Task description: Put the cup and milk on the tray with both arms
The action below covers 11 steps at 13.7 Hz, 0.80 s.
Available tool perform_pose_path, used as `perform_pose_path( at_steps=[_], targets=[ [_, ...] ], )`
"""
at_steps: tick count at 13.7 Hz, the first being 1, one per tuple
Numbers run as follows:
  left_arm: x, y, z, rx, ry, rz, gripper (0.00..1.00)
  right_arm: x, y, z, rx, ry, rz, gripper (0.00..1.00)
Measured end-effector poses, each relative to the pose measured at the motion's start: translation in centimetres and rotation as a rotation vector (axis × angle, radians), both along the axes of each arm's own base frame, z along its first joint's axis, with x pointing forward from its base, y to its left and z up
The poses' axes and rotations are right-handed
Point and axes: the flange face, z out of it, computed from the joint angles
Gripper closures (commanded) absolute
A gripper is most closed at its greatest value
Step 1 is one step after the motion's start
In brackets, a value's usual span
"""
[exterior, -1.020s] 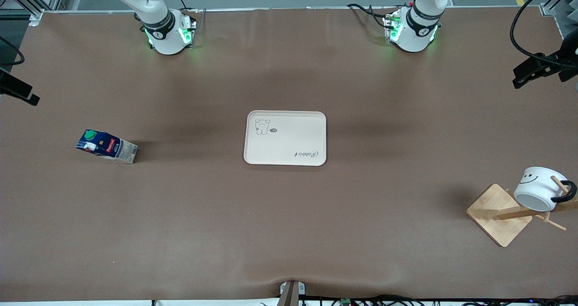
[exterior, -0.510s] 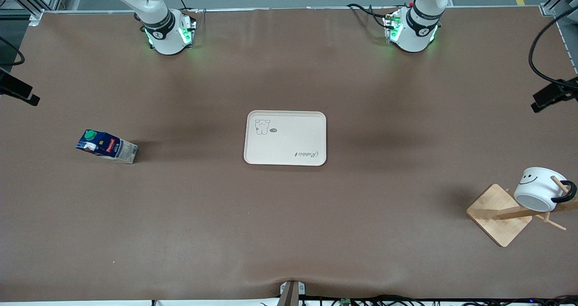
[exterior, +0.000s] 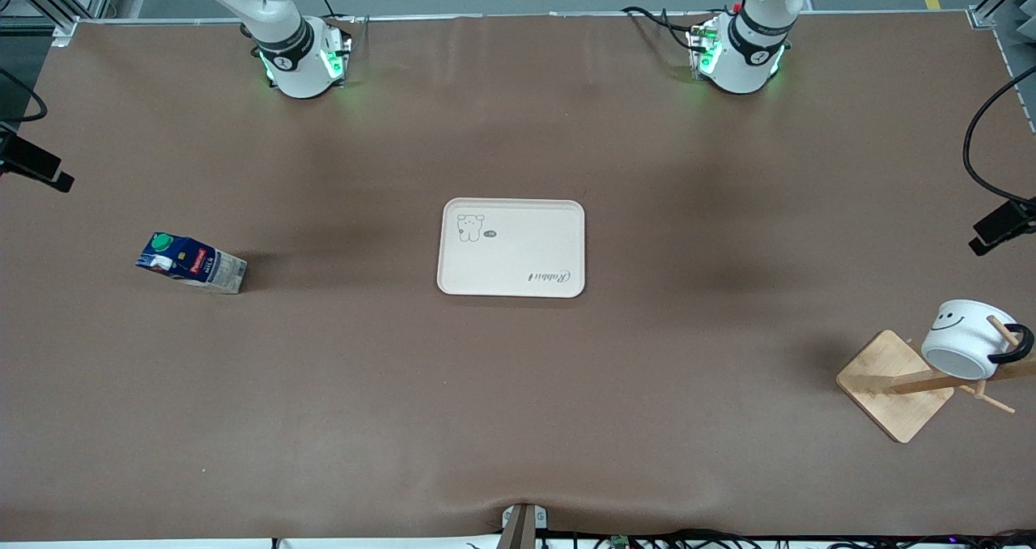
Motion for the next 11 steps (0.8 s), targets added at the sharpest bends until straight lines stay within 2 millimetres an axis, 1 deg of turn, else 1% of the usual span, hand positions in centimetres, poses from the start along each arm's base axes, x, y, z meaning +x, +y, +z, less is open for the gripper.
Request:
perform_pose_path(
  at_steps=[2,4,8,11],
  targets=[
    [0.1,1.1,-2.5,-0.008,-0.043,-0.001,0.00,0.1,0.0,-0.1,0.000,0.002,0.000,0.00],
    [0.1,2.4,-4.3,-0.005,-0.077,-0.019,0.00,0.3,0.1,-0.5,-0.001,0.009,0.000,0.00],
    [0.2,5.3,-6.9,-0.091,-0.112,-0.029,0.00,0.6,0.1,-1.0,-0.003,0.017,0.001,0.00],
    [0.6,7.0,-8.9,-0.157,-0.145,-0.056,0.00,0.6,0.1,-1.0,-0.003,0.017,0.001,0.00]
  ],
)
